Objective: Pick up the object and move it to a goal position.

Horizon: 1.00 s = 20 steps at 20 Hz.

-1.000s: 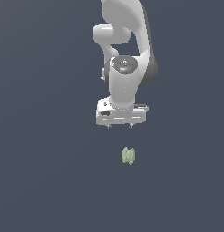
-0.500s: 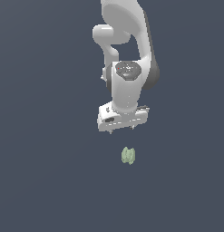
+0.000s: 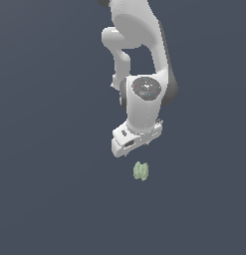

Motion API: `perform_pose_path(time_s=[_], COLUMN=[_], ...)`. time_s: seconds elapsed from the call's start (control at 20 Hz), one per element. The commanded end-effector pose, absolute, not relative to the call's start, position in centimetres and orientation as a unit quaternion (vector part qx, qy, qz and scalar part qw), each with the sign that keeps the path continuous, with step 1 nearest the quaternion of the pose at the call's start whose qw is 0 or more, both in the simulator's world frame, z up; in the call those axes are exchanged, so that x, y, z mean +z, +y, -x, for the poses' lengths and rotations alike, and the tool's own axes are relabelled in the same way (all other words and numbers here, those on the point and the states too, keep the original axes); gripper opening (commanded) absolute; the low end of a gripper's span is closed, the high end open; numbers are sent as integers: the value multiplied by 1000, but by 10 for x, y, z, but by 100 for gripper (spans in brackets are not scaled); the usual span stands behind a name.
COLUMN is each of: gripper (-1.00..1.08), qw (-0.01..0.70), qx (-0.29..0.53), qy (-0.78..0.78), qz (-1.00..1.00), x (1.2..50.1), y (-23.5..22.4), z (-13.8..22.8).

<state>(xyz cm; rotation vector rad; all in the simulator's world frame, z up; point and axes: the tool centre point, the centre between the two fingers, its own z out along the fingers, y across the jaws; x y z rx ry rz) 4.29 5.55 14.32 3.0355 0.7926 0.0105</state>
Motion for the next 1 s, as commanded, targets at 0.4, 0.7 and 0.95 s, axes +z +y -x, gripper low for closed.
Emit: perform_pose_path(time_s=[0.4,0.7,0.95], gripper=[100,100,100], qw=[3,3,2], qx=[0,-1,-1], qy=[401,479,541], qz=[-916,-878,-841], x=[125,115,106], y=[67,72,77], z=[-63,-74,-83])
